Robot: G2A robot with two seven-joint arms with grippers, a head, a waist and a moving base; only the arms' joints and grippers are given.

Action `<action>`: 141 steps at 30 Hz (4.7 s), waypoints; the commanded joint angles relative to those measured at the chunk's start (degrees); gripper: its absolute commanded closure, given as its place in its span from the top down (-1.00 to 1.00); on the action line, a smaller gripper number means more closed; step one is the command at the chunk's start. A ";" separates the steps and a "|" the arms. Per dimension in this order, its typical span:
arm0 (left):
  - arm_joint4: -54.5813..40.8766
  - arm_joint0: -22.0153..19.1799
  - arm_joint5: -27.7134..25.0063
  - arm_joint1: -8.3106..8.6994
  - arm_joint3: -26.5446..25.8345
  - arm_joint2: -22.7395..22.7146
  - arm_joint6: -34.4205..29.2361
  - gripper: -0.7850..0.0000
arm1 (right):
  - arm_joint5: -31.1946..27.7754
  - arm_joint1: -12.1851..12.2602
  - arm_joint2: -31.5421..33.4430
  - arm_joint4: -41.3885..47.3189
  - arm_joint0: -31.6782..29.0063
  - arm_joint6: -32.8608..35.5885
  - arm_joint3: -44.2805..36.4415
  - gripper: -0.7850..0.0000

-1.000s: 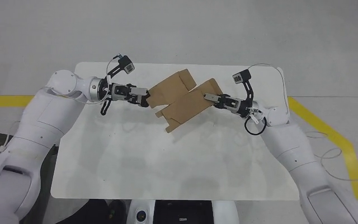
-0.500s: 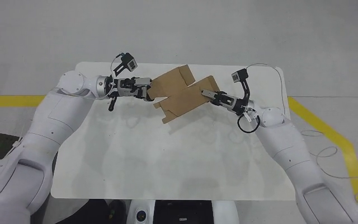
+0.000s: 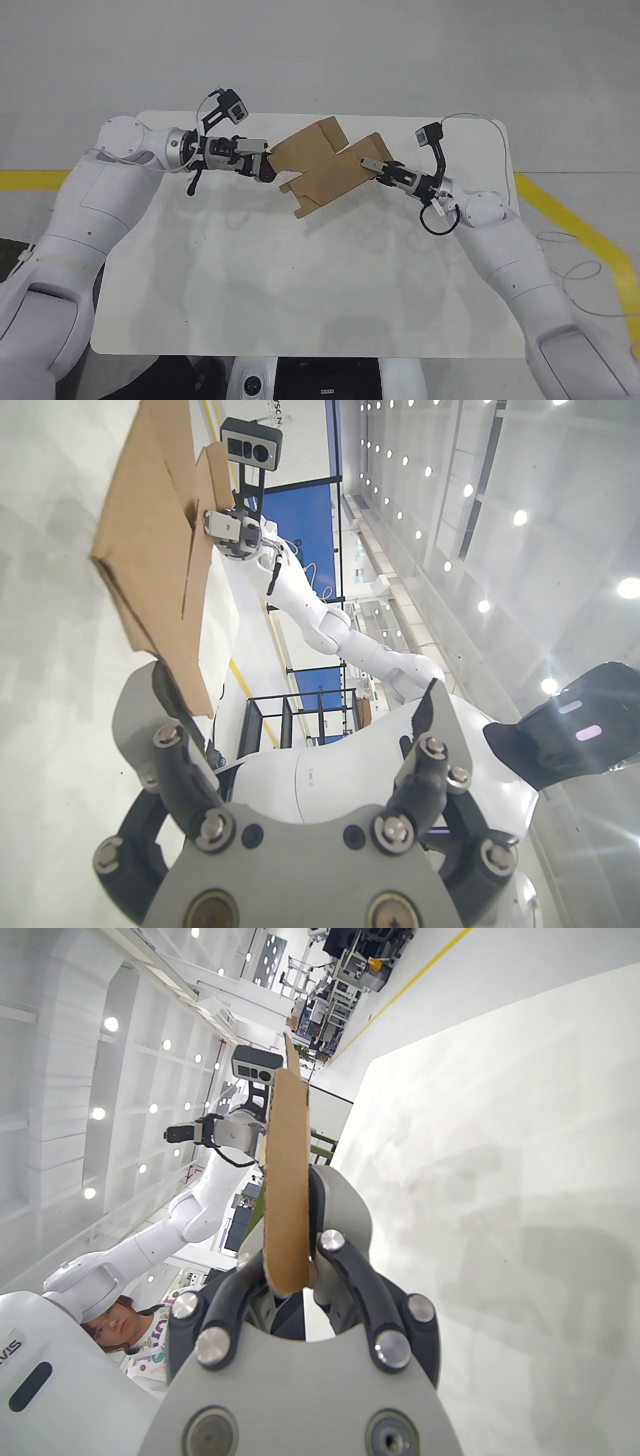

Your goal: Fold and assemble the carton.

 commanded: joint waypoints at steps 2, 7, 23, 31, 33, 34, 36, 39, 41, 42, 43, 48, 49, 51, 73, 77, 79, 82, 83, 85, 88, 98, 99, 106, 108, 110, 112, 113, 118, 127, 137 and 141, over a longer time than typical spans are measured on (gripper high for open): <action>0.28 0.42 0.14 0.16 -0.43 -1.25 0.21 1.00 | 0.33 -0.19 -0.12 -0.47 -0.13 0.02 -0.61 -1.00; 0.61 0.94 1.06 -0.17 -1.11 -2.17 2.60 1.00 | 0.52 -0.59 -0.42 -0.73 -0.21 0.20 -0.97 -1.00; 7.12 1.39 2.78 -1.72 1.53 -2.32 8.80 1.00 | -0.04 -1.36 0.29 -0.52 -0.13 0.89 -0.74 -1.00; 8.45 1.54 2.98 -2.32 2.29 -3.05 9.98 1.00 | -0.19 -1.62 0.78 -0.72 -0.12 1.11 -0.53 -1.00; 9.00 1.71 2.87 -2.47 2.27 -3.08 9.97 1.00 | -0.20 -1.67 0.91 -0.80 -0.15 1.07 -0.51 -1.00; 9.41 1.80 2.90 -2.53 2.33 -3.06 9.95 0.99 | -0.13 -1.70 0.99 -0.78 -0.17 1.01 -0.47 -1.00; 9.93 1.99 3.12 -2.65 2.35 -3.08 9.84 0.78 | -0.11 -1.75 1.15 -0.88 -0.20 0.94 -0.44 -1.00; 11.00 2.16 3.05 -2.78 2.43 -3.18 9.68 0.49 | -0.17 -1.82 1.37 -1.00 -0.28 0.92 -0.38 -1.00; 11.40 2.28 3.18 -2.87 2.52 -3.33 9.69 0.31 | -0.16 -1.86 1.50 -1.12 -0.33 0.90 -0.37 -1.00; 11.61 2.31 3.26 -2.92 2.56 -3.40 9.70 0.25 | -0.15 -1.88 1.57 -1.21 -0.35 0.86 -0.37 -1.00; 11.78 2.34 3.34 -2.98 2.60 -3.47 9.76 0.18 | -0.14 -1.90 1.63 -1.28 -0.38 0.85 -0.39 -1.00; 14.54 2.23 3.05 -3.22 2.71 -3.37 10.13 -0.08 | 0.03 -2.01 1.88 -1.51 -0.48 1.09 -0.51 -1.00; 14.91 2.33 3.08 -3.29 2.73 -3.29 10.16 -0.10 | 0.07 -2.03 1.90 -1.51 -0.50 1.18 -0.57 -1.00; 15.87 2.36 2.94 -3.39 2.83 -3.27 10.36 -0.10 | 0.05 -2.07 2.01 -1.70 -0.49 1.30 -0.57 -1.00; 17.54 2.55 4.02 -4.19 3.59 -5.39 9.84 -1.00 | 0.84 -2.32 3.31 -3.05 -0.86 1.61 -0.95 1.00; 18.15 2.20 2.56 -4.02 3.42 -6.43 9.04 -1.00 | 0.86 -1.48 5.42 -6.11 -0.53 1.32 -0.10 1.00; 18.69 1.93 1.61 -3.92 3.07 -6.89 8.19 -1.00 | 0.72 -0.67 7.27 -8.82 -0.39 0.98 -0.29 1.00; 19.94 1.61 -0.59 -3.73 2.08 -7.37 6.11 -1.00 | 0.54 0.75 10.43 -13.44 -0.50 0.82 -2.11 1.00; 20.19 1.54 -1.31 -3.68 1.67 -7.51 5.30 -1.00 | 0.48 1.12 11.26 -14.14 -0.73 1.04 -3.32 1.00; 21.58 1.38 -3.19 -3.52 0.88 -7.67 3.84 -1.00 | -0.20 1.56 12.37 -12.90 -1.48 2.36 -6.17 1.00; 22.92 1.76 -3.16 -3.30 -1.34 -7.54 3.17 -1.00 | -0.35 1.70 11.81 -9.12 -1.68 7.82 -9.45 1.00; 25.58 5.33 -3.90 -1.06 -11.50 -7.77 3.89 -1.00 | 5.53 1.34 3.25 3.96 1.67 18.44 -14.89 0.36; 25.49 5.66 -3.92 -0.81 -12.22 -7.78 3.91 -1.00 | 5.85 1.44 2.66 4.30 2.02 18.75 -14.76 0.09; 23.64 6.91 -3.71 0.70 -15.67 -7.83 3.70 -1.00 | 6.52 2.12 -0.58 6.03 3.92 19.42 -13.04 -0.04; 23.05 7.10 -3.59 1.05 -16.23 -7.76 3.58 -1.00 | 6.48 2.27 -1.49 6.41 4.33 19.38 -12.54 -0.09; 22.25 7.23 -3.30 1.33 -16.40 -7.63 3.30 -1.00 | 6.33 2.35 -2.44 6.91 4.71 19.24 -12.11 -0.09; 21.45 7.26 -3.11 1.54 -16.69 -7.46 3.10 -1.00 | 6.19 2.40 -3.43 7.26 5.17 19.09 -11.66 -0.11; 21.05 7.27 -2.97 1.64 -16.88 -7.37 2.96 -1.00 | 6.19 2.42 -3.94 7.31 5.44 19.10 -11.37 -0.11; 19.68 7.43 -2.61 2.13 -17.85 -7.06 2.61 -1.00 | 5.77 2.52 -6.12 7.61 6.89 18.67 -10.06 -0.15; 18.65 7.57 -2.73 2.73 -19.05 -6.21 2.72 -1.00 | 5.01 2.26 -10.19 9.13 8.74 17.92 -8.54 -0.22; 18.51 7.40 -3.15 3.16 -19.30 -5.23 3.14 -1.00 | 4.25 1.67 -13.93 10.89 10.62 17.16 -7.42 -0.26; 18.52 7.30 -3.35 3.30 -19.22 -4.78 3.34 -1.00 | 4.35 1.24 -15.66 11.99 11.25 17.25 -7.35 -0.33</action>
